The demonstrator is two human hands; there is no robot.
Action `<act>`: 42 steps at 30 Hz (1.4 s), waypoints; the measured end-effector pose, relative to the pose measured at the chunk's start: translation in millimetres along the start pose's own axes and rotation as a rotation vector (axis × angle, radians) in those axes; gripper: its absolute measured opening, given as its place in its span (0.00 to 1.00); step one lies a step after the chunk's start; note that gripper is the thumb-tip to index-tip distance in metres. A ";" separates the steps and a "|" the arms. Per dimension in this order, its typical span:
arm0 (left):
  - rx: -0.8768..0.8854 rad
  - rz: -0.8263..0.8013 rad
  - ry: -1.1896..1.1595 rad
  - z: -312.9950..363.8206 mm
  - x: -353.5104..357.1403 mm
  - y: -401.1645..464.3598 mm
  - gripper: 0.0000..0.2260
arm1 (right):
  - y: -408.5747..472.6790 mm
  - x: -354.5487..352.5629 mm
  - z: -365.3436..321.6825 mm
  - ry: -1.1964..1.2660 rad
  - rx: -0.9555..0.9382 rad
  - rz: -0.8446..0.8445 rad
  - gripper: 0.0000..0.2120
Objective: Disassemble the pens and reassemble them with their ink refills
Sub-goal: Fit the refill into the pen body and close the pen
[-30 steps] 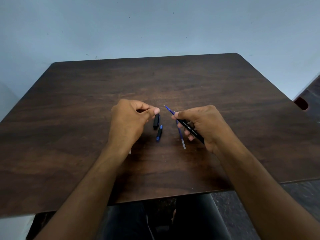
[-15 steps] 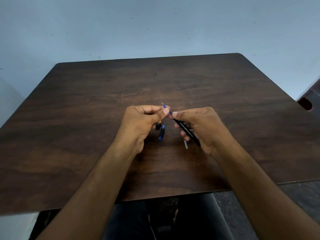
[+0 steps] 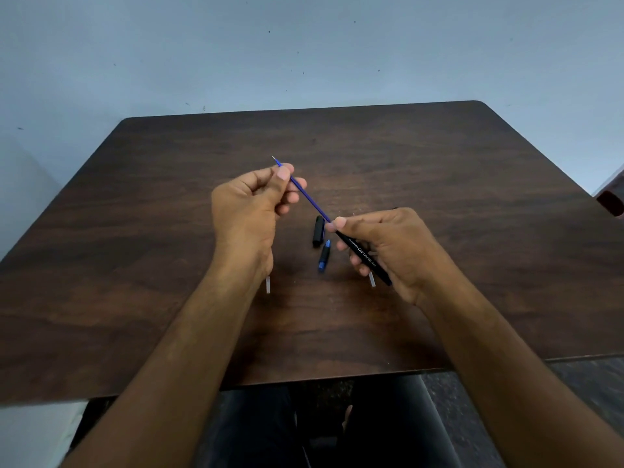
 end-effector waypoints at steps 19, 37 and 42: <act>-0.008 0.265 0.951 -9.5 -65.5 42.7 0.07 | 10.6 30.2 9.1 0.091 0.075 0.016 0.06; 0.001 0.249 0.977 -17.0 -56.5 49.4 0.09 | 13.3 20.3 -2.4 0.021 0.021 0.058 0.09; -0.023 0.241 0.985 -15.3 -53.3 45.4 0.12 | 11.8 18.7 -3.8 0.044 0.026 0.075 0.08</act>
Point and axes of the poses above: each hand's wrist, its own y-axis towards the middle knuckle, its own x-axis out of the palm, z = x × y, the point moved 7 cm from there along y, towards the middle knuckle, and after that the axes turned 14 degrees about -x, right-handed, at the moved point
